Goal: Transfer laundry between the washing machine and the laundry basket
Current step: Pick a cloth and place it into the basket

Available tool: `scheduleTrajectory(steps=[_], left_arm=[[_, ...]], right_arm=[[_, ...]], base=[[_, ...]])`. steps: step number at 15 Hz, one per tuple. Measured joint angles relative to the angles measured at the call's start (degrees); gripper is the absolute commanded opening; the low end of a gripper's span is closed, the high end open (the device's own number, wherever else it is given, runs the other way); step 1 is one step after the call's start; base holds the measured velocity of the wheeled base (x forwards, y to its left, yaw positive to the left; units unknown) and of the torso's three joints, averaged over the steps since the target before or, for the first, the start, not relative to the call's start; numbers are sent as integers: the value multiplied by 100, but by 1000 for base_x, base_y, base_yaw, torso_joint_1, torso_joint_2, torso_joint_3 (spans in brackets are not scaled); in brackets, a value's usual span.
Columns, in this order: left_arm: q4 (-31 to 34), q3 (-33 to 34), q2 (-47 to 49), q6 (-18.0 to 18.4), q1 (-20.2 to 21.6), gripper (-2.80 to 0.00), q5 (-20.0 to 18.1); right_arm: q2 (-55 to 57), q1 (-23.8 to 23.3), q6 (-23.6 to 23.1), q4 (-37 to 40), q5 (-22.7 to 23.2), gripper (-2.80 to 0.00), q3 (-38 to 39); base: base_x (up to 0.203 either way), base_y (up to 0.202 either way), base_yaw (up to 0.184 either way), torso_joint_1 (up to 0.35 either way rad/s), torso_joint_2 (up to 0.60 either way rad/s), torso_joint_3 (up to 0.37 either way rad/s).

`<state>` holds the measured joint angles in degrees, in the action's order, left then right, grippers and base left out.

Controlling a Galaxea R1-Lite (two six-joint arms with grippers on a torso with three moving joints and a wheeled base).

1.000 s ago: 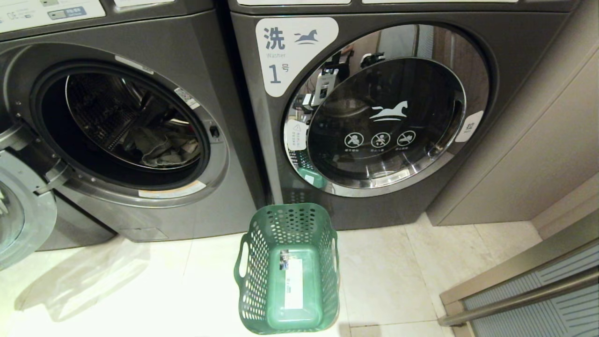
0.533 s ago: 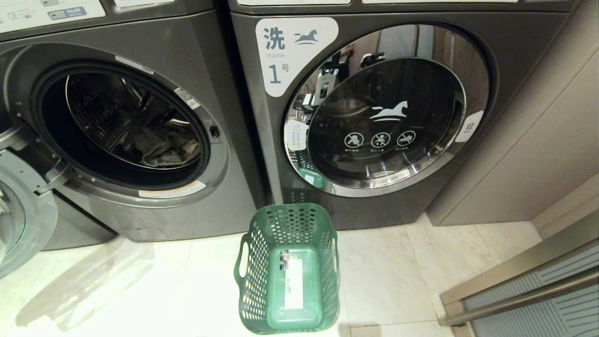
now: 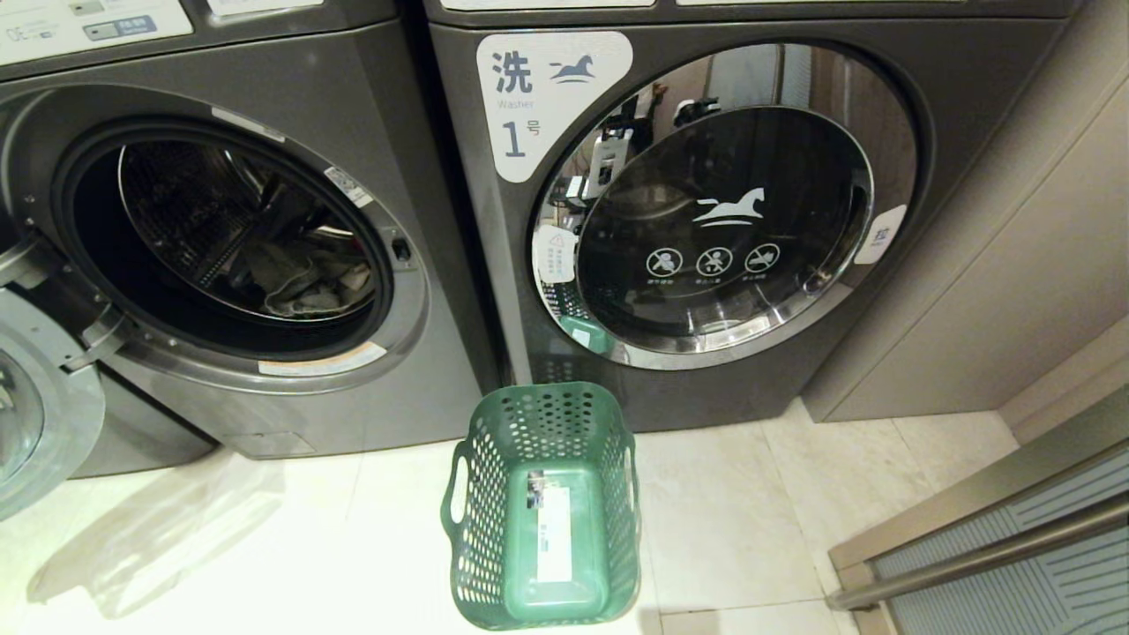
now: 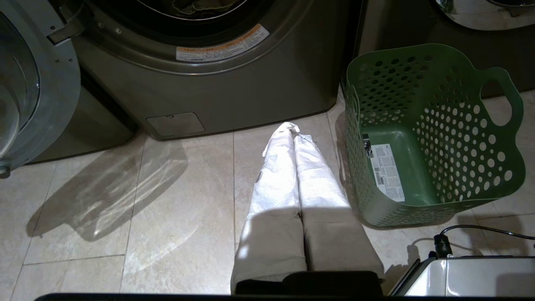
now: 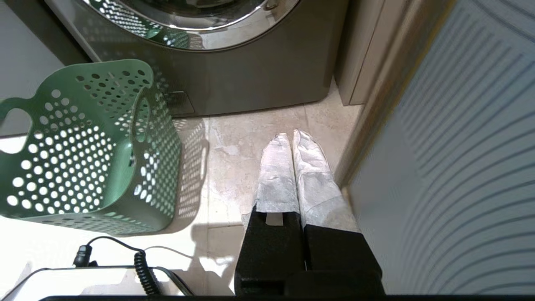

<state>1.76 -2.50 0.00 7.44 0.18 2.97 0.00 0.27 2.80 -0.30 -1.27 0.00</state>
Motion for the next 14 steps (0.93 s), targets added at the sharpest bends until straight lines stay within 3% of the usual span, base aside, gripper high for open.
scheduleTrajectory(steps=[14], left_arm=[[0, 5, -5, -61, -5, -280, -2]], right_arm=[[0, -5, 0, -2, -5, -280, 0]], base=[[0, 194, -3, 2, 2, 2]])
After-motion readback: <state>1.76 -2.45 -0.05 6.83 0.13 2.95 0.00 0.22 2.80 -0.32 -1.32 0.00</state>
